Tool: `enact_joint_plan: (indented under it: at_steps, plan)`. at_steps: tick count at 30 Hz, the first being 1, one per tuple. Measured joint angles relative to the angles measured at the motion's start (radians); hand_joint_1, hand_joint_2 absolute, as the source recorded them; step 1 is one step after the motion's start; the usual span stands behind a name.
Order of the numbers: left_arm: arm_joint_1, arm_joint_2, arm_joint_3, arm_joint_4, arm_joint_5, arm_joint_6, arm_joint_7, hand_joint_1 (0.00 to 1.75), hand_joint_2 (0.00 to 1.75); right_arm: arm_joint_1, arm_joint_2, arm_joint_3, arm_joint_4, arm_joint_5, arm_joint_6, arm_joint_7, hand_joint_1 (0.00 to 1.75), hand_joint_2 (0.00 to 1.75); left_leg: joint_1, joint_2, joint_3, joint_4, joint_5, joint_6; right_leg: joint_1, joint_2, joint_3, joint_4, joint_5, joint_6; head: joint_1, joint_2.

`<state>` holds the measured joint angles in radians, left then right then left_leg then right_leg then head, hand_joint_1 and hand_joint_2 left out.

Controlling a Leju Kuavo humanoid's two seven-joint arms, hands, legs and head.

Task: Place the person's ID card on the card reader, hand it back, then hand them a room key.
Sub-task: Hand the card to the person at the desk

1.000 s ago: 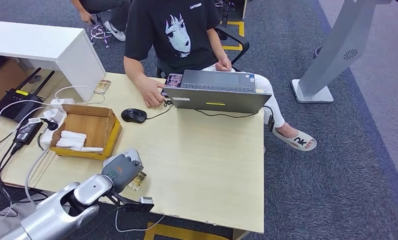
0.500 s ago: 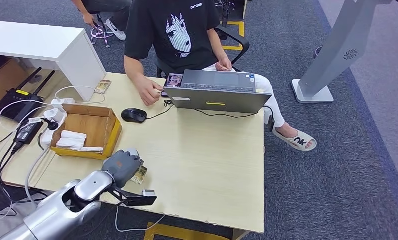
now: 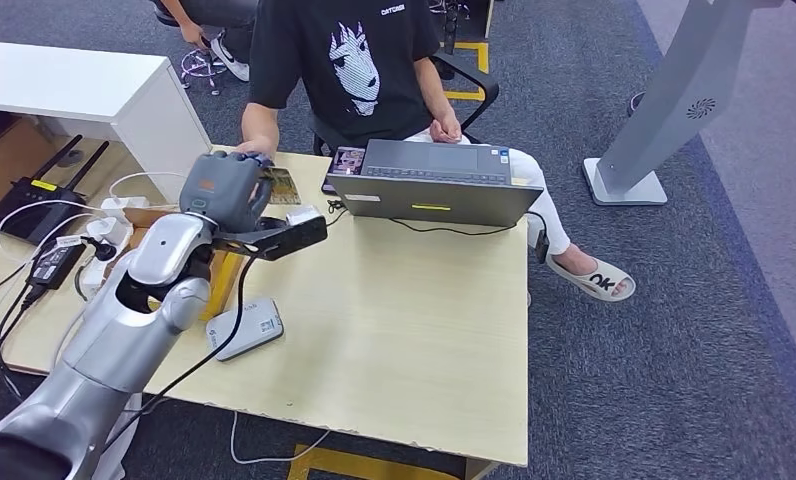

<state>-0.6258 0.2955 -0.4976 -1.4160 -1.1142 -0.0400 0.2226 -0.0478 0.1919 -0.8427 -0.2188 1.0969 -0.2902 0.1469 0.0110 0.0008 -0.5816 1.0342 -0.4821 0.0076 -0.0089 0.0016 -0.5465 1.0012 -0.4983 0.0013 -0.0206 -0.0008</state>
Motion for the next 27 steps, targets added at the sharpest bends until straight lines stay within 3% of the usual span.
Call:
enact_joint_plan:
  at_steps: [17, 18, 21, 22, 27]
  plan:
    - [-0.065, -0.057, 0.19, 0.039, -0.033, 0.028, 0.01, 1.75, 1.75, -0.006, -0.002, 0.0, -0.002, 0.045, 0.013, 0.002, 0.0, 1.75, 0.0, 0.0, 0.0, 0.0, 0.0, 0.0, 0.0, 0.0, 0.0, 0.0, 0.0, 0.0, 0.0, 0.0]
    - [-0.063, -0.064, 0.194, 0.045, -0.028, 0.029, 0.006, 1.51, 1.75, -0.006, -0.002, 0.0, -0.002, 0.046, 0.013, 0.002, 0.0, 1.75, 0.0, 0.0, 0.0, 0.0, 0.0, 0.0, 0.0, 0.0, 0.0, 0.0, 0.0, 0.0, 0.0, 0.0]
    - [-0.054, -0.078, 0.199, 0.054, -0.033, 0.045, 0.001, 0.2, 1.75, -0.008, -0.005, 0.0, -0.002, 0.05, 0.014, 0.002, 0.0, 1.75, 0.0, 0.0, -0.001, 0.0, 0.0, 0.0, 0.0, 0.0, 0.0, 0.0, 0.0, 0.0, 0.0, 0.0]
    - [-0.05, -0.082, 0.2, 0.055, -0.035, 0.055, 0.001, 0.0, 1.75, -0.009, -0.006, 0.0, -0.002, 0.051, 0.014, 0.002, 0.0, 1.75, 0.0, 0.0, -0.001, 0.0, 0.0, 0.0, 0.0, 0.0, 0.0, 0.0, 0.0, 0.0, 0.0, 0.0]
    - [-0.022, -0.094, 0.21, 0.056, -0.045, 0.109, -0.004, 0.0, 1.75, -0.009, -0.008, 0.0, -0.002, 0.057, 0.015, 0.002, 0.0, 1.75, 0.0, 0.0, -0.001, 0.0, 0.0, 0.0, 0.0, 0.0, 0.0, 0.0, 0.0, 0.0, 0.0, 0.0]
